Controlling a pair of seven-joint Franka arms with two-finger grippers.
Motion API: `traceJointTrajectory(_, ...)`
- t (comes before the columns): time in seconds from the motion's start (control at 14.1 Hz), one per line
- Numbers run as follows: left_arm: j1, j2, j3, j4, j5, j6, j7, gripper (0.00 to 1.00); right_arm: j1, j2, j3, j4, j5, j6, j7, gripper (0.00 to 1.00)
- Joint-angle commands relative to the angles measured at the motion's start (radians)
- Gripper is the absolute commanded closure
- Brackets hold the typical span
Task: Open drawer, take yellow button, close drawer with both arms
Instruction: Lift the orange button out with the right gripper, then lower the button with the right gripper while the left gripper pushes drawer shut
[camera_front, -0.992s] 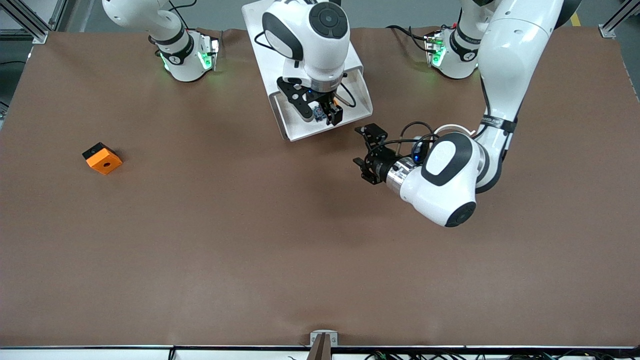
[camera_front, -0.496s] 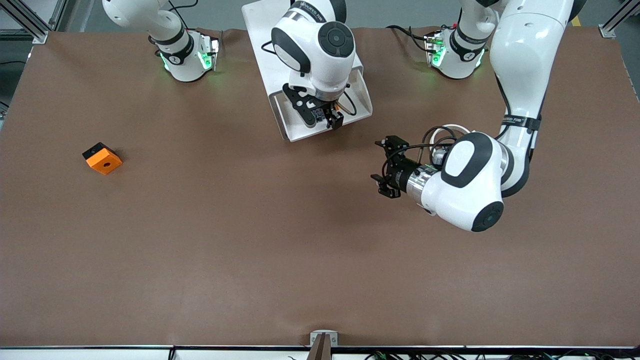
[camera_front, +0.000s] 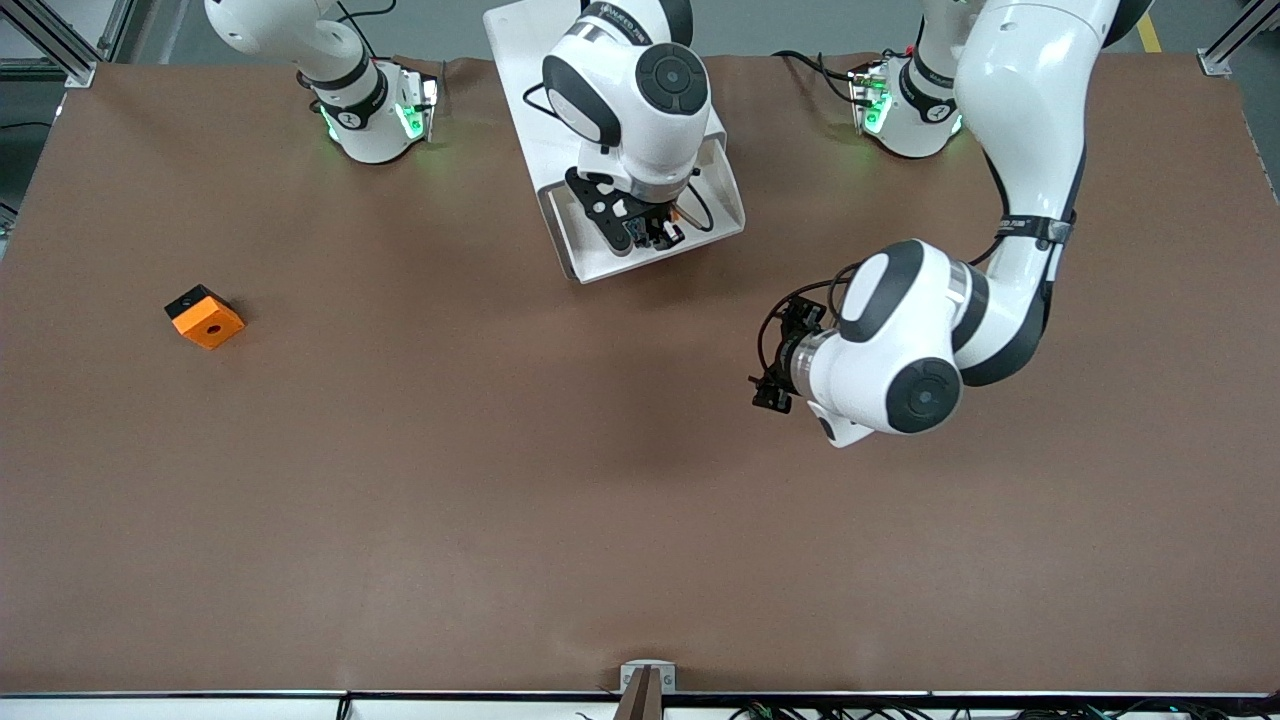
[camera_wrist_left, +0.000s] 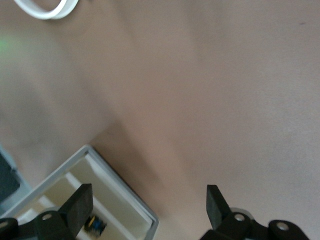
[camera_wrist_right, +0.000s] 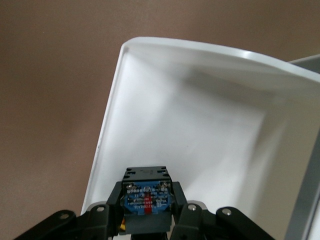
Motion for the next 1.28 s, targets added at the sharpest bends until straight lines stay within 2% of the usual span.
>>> traceJointTrajectory(0.0,-0.042,-0.018,-0.003,-0.025,0.09,0.041,0.064,0.0,-0.032,-0.005,-0.006,0.028,0.051,-0.016,-0.018,0.76)
traceJointTrajectory(0.21,-0.054,-0.041,-0.006,-0.061,0.105,0.047,0.169,0.0,-0.141,-0.006,-0.006,0.139,0.129,-0.196,-0.13,0.75)
traceJointTrajectory(0.42,-0.054,-0.111,-0.034,-0.148,0.105,0.091,0.272,0.0,-0.285,-0.019,-0.007,0.229,0.134,-0.396,-0.384,0.75)
traceJointTrajectory(0.5,-0.051,-0.157,-0.06,-0.215,0.105,0.152,0.276,0.0,-0.331,-0.032,-0.012,0.231,0.132,-0.44,-0.508,0.75)
traceJointTrajectory(0.64,-0.053,-0.281,-0.109,-0.417,0.105,0.357,0.303,0.0,-0.446,-0.084,-0.015,0.22,0.123,-0.486,-0.762,0.75)
traceJointTrajectory(0.71,-0.051,-0.317,-0.123,-0.481,0.104,0.414,0.332,0.0,-0.507,-0.098,-0.015,0.211,0.121,-0.509,-0.896,0.75)
traceJointTrajectory(0.85,-0.056,-0.322,-0.153,-0.532,0.105,0.458,0.358,0.0,-0.639,-0.112,-0.015,0.188,0.102,-0.522,-1.169,0.75)
traceJointTrajectory(0.99,-0.076,-0.316,-0.167,-0.549,0.105,0.493,0.358,0.0,-0.73,-0.112,-0.015,0.159,-0.002,-0.496,-1.431,0.75)
traceJointTrajectory(1.2,-0.12,-0.319,-0.169,-0.553,0.105,0.493,0.358,0.0,-0.842,-0.112,-0.015,0.058,-0.089,-0.319,-1.68,0.74)
